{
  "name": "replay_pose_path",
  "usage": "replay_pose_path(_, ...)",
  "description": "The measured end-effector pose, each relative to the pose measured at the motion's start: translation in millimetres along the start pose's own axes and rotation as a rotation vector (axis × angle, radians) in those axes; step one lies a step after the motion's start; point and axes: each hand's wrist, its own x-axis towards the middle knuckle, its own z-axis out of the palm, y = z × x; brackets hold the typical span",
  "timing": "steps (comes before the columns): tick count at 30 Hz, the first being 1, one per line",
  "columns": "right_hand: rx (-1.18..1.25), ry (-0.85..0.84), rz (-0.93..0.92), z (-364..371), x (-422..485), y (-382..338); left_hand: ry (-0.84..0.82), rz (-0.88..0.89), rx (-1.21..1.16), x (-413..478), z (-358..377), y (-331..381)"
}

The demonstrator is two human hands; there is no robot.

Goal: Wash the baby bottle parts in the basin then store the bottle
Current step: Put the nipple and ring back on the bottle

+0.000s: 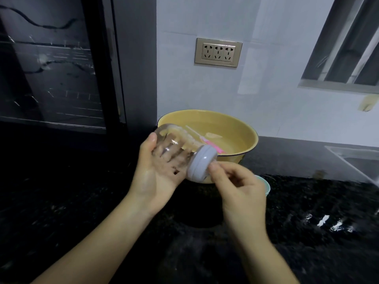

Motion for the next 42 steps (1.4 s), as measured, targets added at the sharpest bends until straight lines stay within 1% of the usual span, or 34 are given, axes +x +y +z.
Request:
replay_pose_path(3, -0.158, -0.18, -0.02, -12, 19, -19, -0.125, -0.017, 0.156, 2, -27, 7)
replay_pose_path(5, -0.255, -0.269, -0.013, -15, 26, -27, -0.2, 0.009, 0.31, 0, -37, 10)
replay_pose_path(7, -0.376, -0.371, -0.025, -15, 29, -34, -0.269, 0.048, 0.543, -4, -41, 10)
replay_pose_path(10, -0.607, -0.501, -0.102, -11, 28, -42, -0.4, 0.074, 0.853, -12, -39, 5)
replay_pose_path(12, -0.714, -0.558, -0.151, -8, 26, -43, -0.347, 0.152, 1.094, -16, -34, -5)
replay_pose_path(14, -0.755, -0.598, -0.189, -6, 26, -43, -0.239, 0.251, 1.204, -19, -29, -15)
replay_pose_path(16, -0.732, -0.684, -0.167, -9, 30, -45, -0.19, 0.284, 1.172, -21, -30, -22)
replay_pose_path(18, -0.703, -0.797, -0.149, -18, 38, -48, -0.183, 0.274, 1.095, -22, -33, -24)
replay_pose_path(19, -0.684, -0.828, -0.164, -23, 42, -49, -0.189, 0.275, 1.076, -22, -33, -23)
replay_pose_path(23, -0.631, -0.789, -0.282, -35, 56, -46, -0.248, 0.275, 1.113, -22, -29, -20)
replay_pose_path(28, -0.618, -0.931, -0.375, -29, 60, -47, -0.309, 0.208, 1.095, -19, -25, -25)
replay_pose_path(30, -0.651, -0.943, -0.405, -28, 60, -46, -0.315, 0.189, 1.062, -17, -24, -26)
replay_pose_path(32, -0.646, -0.888, -0.428, -29, 57, -43, -0.324, 0.186, 1.047, -13, -24, -30)
replay_pose_path(36, -0.592, -0.708, -0.521, -26, 46, -28, -0.331, 0.158, 0.969, -6, -23, -39)
replay_pose_path(39, -0.503, -0.589, -0.408, -26, 44, -20, -0.323, 0.112, 0.905, -1, -28, -47)
replay_pose_path(42, -0.469, -0.547, -0.258, -26, 46, -14, -0.311, 0.085, 0.911, 5, -34, -52)
